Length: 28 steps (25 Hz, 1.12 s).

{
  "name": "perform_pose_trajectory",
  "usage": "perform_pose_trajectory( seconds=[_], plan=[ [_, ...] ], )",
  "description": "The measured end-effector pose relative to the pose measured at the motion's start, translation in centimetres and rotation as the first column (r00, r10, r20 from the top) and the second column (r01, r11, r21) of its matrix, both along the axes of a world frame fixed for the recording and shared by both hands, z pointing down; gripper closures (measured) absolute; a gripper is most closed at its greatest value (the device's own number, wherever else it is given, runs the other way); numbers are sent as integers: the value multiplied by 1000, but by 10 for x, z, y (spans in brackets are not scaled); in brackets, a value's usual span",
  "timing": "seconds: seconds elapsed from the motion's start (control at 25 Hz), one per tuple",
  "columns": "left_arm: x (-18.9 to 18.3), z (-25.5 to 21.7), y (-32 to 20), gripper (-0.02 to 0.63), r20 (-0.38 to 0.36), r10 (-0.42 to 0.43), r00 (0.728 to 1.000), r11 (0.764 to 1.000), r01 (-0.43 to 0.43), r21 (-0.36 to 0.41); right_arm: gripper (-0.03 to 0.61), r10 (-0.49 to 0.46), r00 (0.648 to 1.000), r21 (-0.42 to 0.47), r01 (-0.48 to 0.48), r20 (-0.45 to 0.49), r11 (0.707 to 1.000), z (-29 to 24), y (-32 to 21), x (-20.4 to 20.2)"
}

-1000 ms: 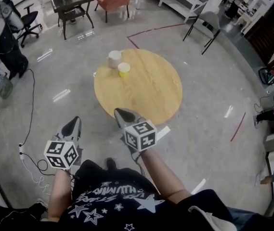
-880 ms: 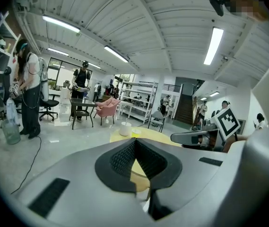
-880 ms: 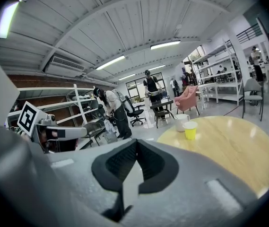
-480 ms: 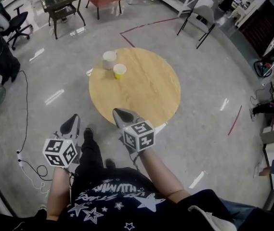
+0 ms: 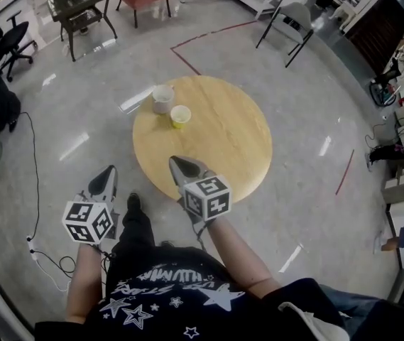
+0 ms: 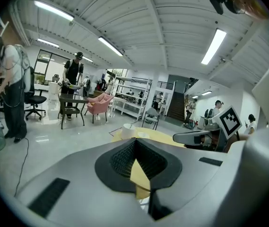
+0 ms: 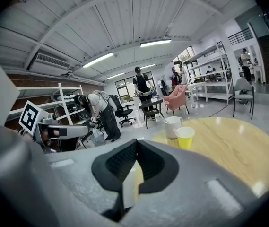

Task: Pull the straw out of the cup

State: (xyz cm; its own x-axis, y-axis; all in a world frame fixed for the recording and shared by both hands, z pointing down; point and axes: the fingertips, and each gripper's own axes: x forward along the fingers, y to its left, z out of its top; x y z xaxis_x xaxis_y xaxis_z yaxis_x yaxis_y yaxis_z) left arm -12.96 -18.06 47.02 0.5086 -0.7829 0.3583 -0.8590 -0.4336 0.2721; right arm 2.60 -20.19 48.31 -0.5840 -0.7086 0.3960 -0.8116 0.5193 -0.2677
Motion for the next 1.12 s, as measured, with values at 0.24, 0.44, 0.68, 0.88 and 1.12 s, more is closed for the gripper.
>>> perform_pose_trajectory(
  seconds=[0.24,0.44,0.68,0.88,1.12],
  plan=[
    [-16,9,-56,607,-8,42,999,999,-43,-21,579,42,999,-3,-42,-27,999,9,-50,-16],
    [-17,10,-103,607,-17,99,995,994,-99,-35,579,79,996,-4,-79,-45,997,4,-89,-23],
    [-15,15,-142,609,-28,167,986,985,-168,-40,578,126,990,-7,-127,-63,992,6,-121,-26],
    [-22,17,-167,607,-46,189,981,980,-191,-47,578,155,985,-5,-156,-77,988,9,-145,-36],
    [-31,17,-193,607,-41,234,971,971,-235,-46,578,184,977,4,-185,-103,983,6,-170,-52]
  ],
)
